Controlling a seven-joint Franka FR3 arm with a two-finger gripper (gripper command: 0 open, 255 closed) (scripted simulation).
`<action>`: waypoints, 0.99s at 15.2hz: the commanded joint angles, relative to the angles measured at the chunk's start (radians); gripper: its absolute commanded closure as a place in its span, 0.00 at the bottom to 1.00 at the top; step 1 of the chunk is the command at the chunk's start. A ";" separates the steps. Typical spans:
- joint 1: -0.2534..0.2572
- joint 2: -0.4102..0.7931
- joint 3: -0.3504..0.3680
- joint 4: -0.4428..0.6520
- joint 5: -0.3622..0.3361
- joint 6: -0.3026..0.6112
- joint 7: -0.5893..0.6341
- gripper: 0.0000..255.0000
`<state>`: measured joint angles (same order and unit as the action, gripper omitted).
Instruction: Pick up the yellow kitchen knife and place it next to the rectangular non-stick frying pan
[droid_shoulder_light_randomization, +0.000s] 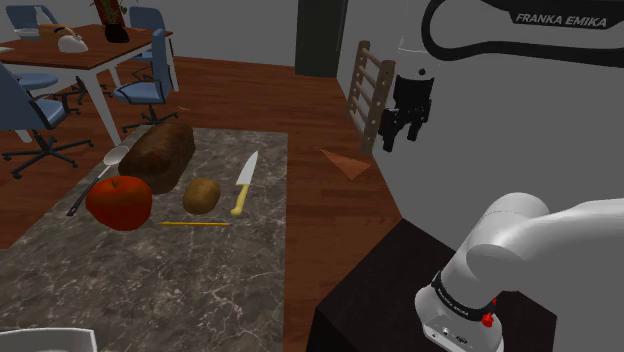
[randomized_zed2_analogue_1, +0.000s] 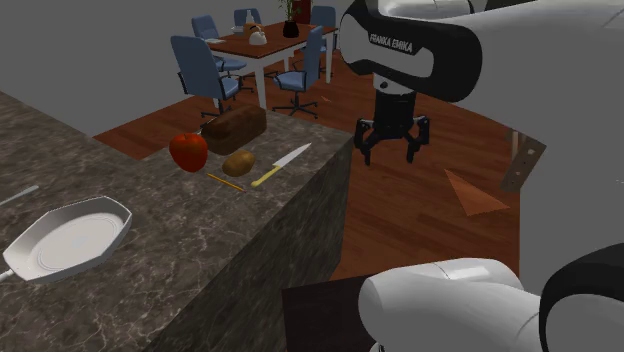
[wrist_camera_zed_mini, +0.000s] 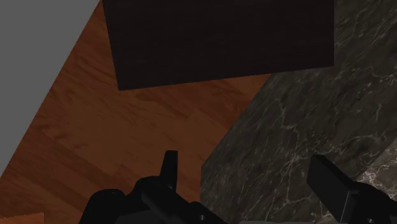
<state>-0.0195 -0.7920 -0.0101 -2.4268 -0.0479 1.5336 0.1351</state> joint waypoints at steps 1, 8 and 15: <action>0.000 0.000 0.000 0.000 0.000 0.000 0.000 0.00; 0.021 0.118 0.119 -0.047 0.091 0.222 0.195 0.00; 0.024 0.309 0.237 -0.015 0.131 0.444 0.386 0.00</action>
<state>0.0047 -0.5165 0.2071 -2.4425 0.0787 1.9335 0.4882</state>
